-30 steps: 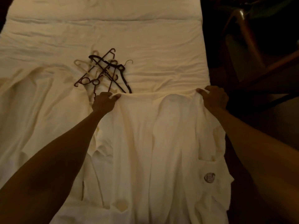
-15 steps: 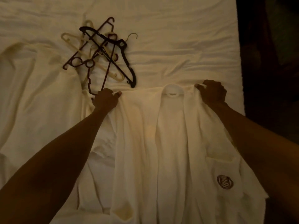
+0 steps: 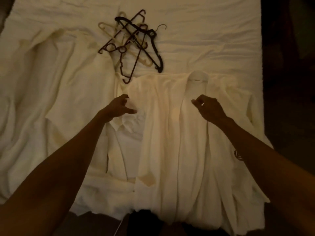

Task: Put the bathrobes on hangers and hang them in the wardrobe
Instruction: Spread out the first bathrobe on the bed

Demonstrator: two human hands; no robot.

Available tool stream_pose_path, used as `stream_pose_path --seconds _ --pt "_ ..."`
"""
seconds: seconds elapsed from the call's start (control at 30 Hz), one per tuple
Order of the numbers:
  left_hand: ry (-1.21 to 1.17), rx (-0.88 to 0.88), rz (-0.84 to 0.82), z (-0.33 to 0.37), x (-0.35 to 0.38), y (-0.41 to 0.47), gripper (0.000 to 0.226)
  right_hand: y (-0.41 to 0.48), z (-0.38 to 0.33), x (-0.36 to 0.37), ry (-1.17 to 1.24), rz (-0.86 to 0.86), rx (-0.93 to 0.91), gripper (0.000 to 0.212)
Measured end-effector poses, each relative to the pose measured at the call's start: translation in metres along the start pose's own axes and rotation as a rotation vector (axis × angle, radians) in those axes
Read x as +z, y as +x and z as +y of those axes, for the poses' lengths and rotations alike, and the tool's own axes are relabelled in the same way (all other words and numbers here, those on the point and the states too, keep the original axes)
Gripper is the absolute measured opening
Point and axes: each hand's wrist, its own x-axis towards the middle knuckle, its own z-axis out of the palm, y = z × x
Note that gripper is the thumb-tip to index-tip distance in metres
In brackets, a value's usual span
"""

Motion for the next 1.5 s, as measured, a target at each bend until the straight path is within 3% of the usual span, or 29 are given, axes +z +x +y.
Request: stream_pose_path --seconds 0.1,0.23,0.47,0.7,0.83,0.97,1.07,1.23,1.3,1.43,1.5 --pt "-0.009 0.074 0.154 -0.018 0.012 -0.002 0.069 -0.017 -0.015 0.037 0.055 -0.167 0.088 0.061" --pt "-0.011 0.073 0.229 -0.032 0.034 0.003 0.074 -0.029 -0.023 0.081 0.116 -0.207 0.143 0.077" --pt "-0.072 0.198 0.384 -0.035 0.073 -0.002 0.043 -0.028 -0.005 0.116 0.287 -0.109 0.128 0.061" --pt "-0.114 0.333 0.432 -0.043 0.064 0.016 0.035 0.000 -0.006 0.122 0.176 0.044 0.114 0.043" --pt "-0.256 0.385 0.553 -0.054 0.048 0.021 0.028 0.011 -0.013 0.127 0.221 0.039 0.106 0.044" --pt "-0.353 0.431 0.609 -0.053 0.029 0.018 0.023 0.026 -0.025 0.116 0.416 0.068 0.131 0.060" --pt "-0.337 0.489 0.571 -0.051 0.020 0.013 0.030 0.028 -0.020 0.117 0.437 0.158 0.064 0.045" --pt "-0.059 0.298 0.168 -0.076 -0.018 -0.027 0.050 0.008 0.003 0.124 0.309 0.374 0.067 0.015" --pt "-0.092 0.331 0.245 -0.095 -0.041 -0.045 0.049 0.000 0.010 0.117 0.324 0.470 0.114 0.012" --pt "-0.313 0.385 0.596 -0.122 -0.078 -0.073 0.038 -0.018 0.007 0.098 0.325 0.621 0.159 0.015" --pt "-0.394 0.404 0.691 -0.131 -0.083 -0.078 0.043 -0.034 -0.001 0.096 0.330 0.575 0.191 0.027"
